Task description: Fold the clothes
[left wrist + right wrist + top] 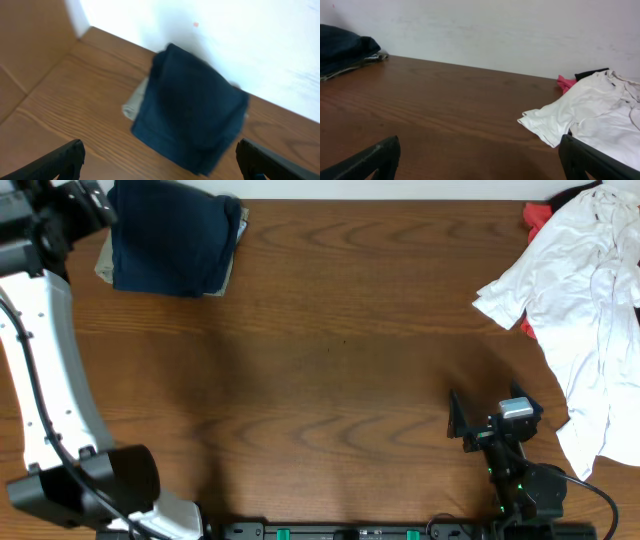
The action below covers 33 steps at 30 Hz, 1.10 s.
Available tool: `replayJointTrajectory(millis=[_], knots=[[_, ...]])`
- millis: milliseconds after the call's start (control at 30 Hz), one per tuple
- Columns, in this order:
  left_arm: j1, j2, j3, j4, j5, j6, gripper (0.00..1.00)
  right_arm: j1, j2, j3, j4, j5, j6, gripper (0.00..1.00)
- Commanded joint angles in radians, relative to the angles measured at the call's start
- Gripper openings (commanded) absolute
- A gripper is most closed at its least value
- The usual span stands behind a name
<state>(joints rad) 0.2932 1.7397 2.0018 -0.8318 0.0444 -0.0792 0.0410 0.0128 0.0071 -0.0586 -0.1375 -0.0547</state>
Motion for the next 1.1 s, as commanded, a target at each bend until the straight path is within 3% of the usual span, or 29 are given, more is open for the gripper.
replayJointTrajectory(millis=[0, 267, 433, 767, 933, 1067], knots=[[-0.078, -0.131, -0.028, -0.002, -0.004, -0.009, 0.98, 0.011, -0.008, -0.002, -0.005, 0.010, 0.016, 0.99], [-0.273, -0.400, -0.184, -0.002, -0.004, -0.009, 0.98, 0.011, -0.008, -0.002, -0.005, 0.010, 0.016, 0.99], [-0.288, -0.573, -0.319, -0.007, -0.004, -0.008, 0.98, 0.011, -0.008, -0.002, -0.005, 0.010, 0.016, 0.99], [-0.288, -0.938, -0.571, -0.238, -0.057, 0.002, 0.98, 0.011, -0.008, -0.002, -0.005, 0.010, 0.016, 0.99], [-0.287, -1.117, -0.750, -0.214, -0.088, 0.003, 0.98, 0.011, -0.008, -0.002, -0.005, 0.010, 0.016, 0.99], [-0.287, -1.282, -0.976, -0.063, -0.109, 0.002, 0.98, 0.011, -0.008, -0.002, -0.005, 0.010, 0.016, 0.99]])
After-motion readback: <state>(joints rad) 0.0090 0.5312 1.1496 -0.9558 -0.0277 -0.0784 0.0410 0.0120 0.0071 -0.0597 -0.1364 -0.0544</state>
